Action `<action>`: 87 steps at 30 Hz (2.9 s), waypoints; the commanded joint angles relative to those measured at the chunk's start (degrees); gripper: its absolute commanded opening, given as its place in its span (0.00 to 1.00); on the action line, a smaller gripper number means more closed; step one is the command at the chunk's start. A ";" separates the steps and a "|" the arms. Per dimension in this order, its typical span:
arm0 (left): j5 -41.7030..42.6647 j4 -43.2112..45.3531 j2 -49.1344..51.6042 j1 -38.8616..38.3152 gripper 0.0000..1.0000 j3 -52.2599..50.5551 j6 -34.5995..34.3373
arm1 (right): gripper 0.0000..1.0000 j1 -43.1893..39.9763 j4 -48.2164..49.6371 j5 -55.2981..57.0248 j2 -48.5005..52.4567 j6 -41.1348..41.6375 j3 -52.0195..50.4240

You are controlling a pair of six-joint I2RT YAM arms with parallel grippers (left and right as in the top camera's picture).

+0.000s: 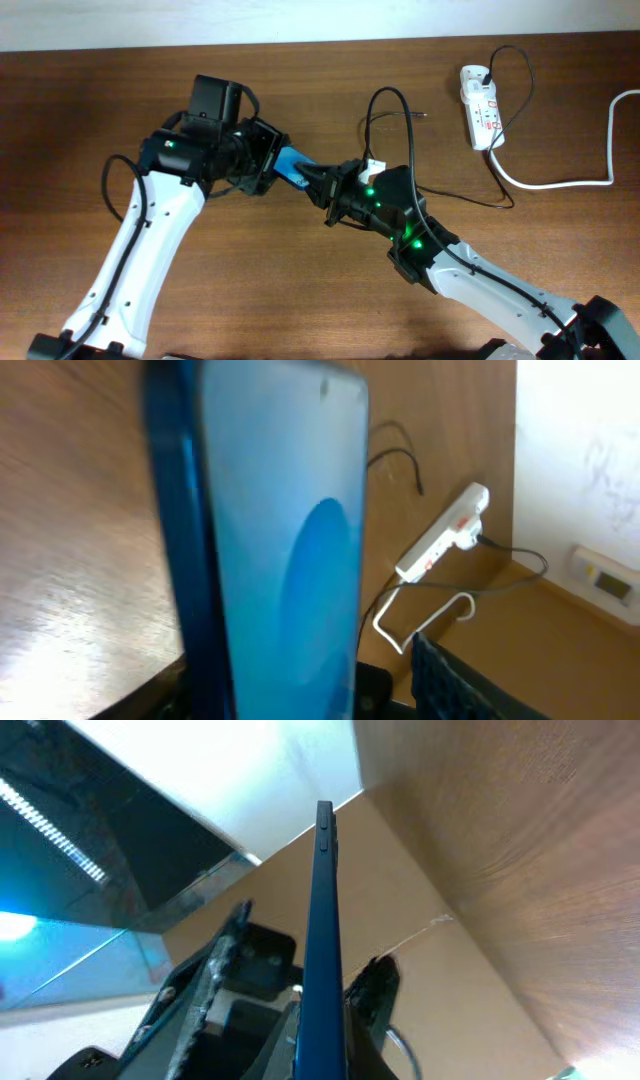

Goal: Plug charger to phone and switch on socket
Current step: 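Grasp the phone with the right gripper beside the left gripper, then open the left gripper and pull it back from the phone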

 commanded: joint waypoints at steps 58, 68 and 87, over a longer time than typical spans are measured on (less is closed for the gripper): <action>35.50 2.16 -0.87 19.39 0.81 0.68 40.24 | 0.04 -9.27 -6.86 0.11 -0.42 -27.43 0.83; 42.40 1.03 -0.87 23.10 0.82 -7.45 65.37 | 0.04 -9.68 -11.45 -6.56 -0.39 -31.12 0.83; 19.45 7.91 -0.81 15.87 0.83 -15.52 16.79 | 0.04 -8.87 -8.61 -6.64 -0.39 -19.10 0.83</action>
